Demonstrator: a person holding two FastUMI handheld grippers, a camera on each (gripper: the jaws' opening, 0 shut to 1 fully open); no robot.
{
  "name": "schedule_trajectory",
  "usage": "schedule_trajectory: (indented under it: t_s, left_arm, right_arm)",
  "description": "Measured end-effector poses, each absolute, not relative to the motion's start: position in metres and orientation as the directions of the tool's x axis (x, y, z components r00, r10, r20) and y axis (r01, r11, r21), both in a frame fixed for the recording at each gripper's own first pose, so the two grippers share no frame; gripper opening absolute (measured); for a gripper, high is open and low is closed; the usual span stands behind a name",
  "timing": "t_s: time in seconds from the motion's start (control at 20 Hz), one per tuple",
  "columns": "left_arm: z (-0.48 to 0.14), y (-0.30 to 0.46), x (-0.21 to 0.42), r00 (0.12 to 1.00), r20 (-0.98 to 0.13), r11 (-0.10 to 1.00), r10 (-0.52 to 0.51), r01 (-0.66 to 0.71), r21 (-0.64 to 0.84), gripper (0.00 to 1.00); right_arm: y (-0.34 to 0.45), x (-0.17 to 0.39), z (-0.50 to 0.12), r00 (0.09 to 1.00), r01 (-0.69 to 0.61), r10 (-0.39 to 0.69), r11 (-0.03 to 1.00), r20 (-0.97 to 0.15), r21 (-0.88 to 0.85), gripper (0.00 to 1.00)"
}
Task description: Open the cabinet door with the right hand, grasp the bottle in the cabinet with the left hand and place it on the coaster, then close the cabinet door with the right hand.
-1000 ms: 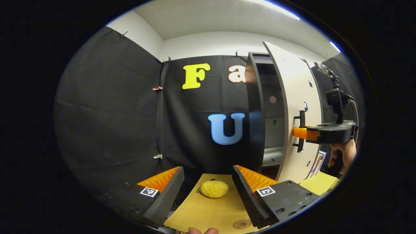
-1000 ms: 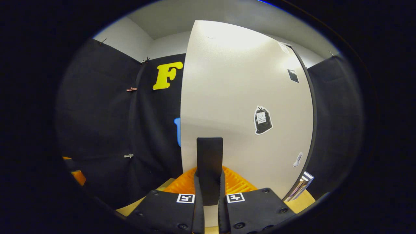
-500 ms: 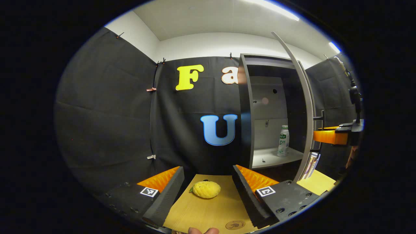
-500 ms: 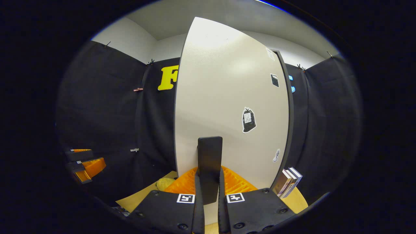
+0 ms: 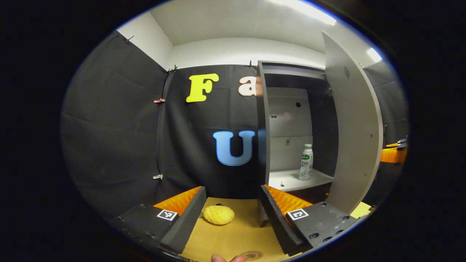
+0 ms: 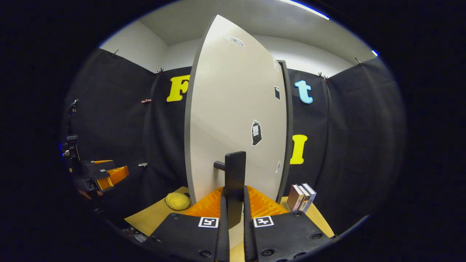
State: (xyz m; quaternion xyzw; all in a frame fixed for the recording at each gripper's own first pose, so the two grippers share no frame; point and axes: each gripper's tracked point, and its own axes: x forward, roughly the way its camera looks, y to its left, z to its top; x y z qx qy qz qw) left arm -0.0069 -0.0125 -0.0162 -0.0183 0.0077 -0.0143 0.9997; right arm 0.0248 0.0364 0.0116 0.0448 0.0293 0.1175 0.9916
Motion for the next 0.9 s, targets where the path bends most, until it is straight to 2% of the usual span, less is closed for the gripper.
schedule_trajectory:
  t_s: [0.55, 0.6, 0.65, 0.7, 0.9]
  left_arm:
    - [-0.025, -0.069, 0.014, 0.992, -0.036, 0.993, -0.119, 0.118, -0.029, 0.94]
    - [-0.024, -0.074, 0.016, 0.992, -0.038, 0.992, -0.124, 0.123, -0.028, 0.94]
    - [-0.024, -0.08, 0.018, 0.991, -0.039, 0.991, -0.129, 0.128, -0.025, 0.94]
    - [-0.024, -0.085, 0.02, 0.99, -0.039, 0.991, -0.132, 0.132, -0.022, 0.92]
    - [-0.02, -0.107, 0.032, 0.988, -0.036, 0.989, -0.149, 0.148, -0.018, 0.94]
  right_arm:
    - [-0.07, 0.015, 0.015, 0.995, -0.087, 0.093, 0.988, -0.046, 0.126, 0.18]
    - [-0.079, 0.014, 0.014, 0.995, -0.083, 0.09, 0.988, -0.05, 0.133, 0.16]
    - [-0.087, 0.014, 0.013, 0.995, -0.081, 0.089, 0.986, -0.054, 0.144, 0.02]
    - [-0.095, 0.013, 0.011, 0.995, -0.078, 0.088, 0.985, -0.056, 0.154, 0.13]
    - [-0.114, 0.013, 0.008, 0.994, -0.084, 0.095, 0.983, -0.057, 0.165, 0.13]
